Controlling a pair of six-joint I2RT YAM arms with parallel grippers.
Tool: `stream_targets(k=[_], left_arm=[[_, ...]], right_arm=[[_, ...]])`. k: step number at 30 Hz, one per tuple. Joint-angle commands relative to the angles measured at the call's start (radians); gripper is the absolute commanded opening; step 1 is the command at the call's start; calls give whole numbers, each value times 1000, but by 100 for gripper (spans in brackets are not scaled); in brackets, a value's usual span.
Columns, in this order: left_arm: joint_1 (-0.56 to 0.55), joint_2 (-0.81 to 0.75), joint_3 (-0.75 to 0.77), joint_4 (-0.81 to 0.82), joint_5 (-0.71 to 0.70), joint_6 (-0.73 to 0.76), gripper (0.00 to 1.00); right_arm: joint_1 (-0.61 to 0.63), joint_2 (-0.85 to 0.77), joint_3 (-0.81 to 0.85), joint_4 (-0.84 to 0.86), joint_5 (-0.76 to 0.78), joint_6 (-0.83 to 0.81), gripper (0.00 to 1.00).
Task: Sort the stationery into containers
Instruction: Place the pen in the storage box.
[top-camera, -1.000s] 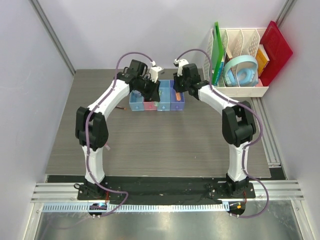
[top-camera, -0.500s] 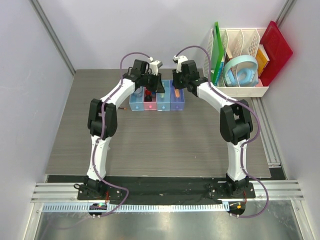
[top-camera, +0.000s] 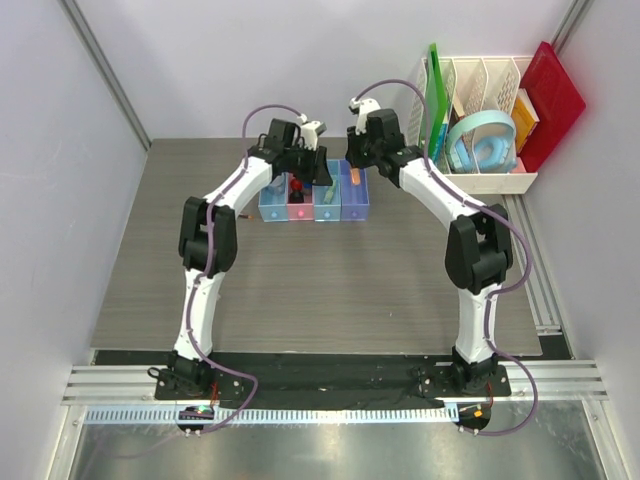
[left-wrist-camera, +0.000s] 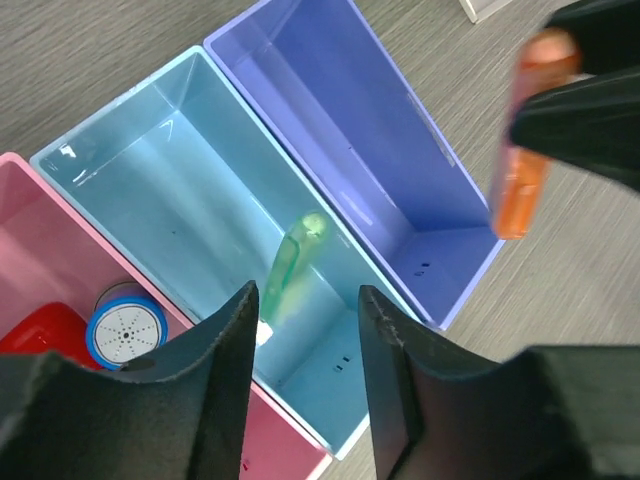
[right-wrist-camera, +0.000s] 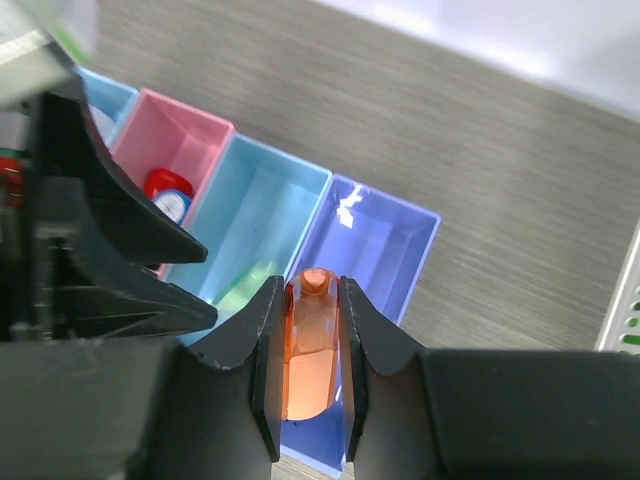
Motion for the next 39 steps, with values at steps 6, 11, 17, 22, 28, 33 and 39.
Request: stream_targets(k=[6,11,17,22,28,33,39], left_arm=[[52,-98,-43,50,26,-40,62],[119,-283,-150,50,67,-37,63],[182,-528,-305,-120,-45,211,65],[231,-662,-499,-189,-149,325,68],[253,-716,-653,-278,-256,354,68],[253,-707,-721,-338,-354,349,68],[254,-699,-751,-332,-410,352,70]], right_arm=[[2,-59,74,17,8,41,16],[3,-6,97,17,-38,61,16],[3,47,126,29,-144,111,16],[5,78,137,49,-233,141,16],[4,149,172,75,-308,191,16],[3,214,217,78,-336,213,17],[3,239,226,74,-324,196,25]])
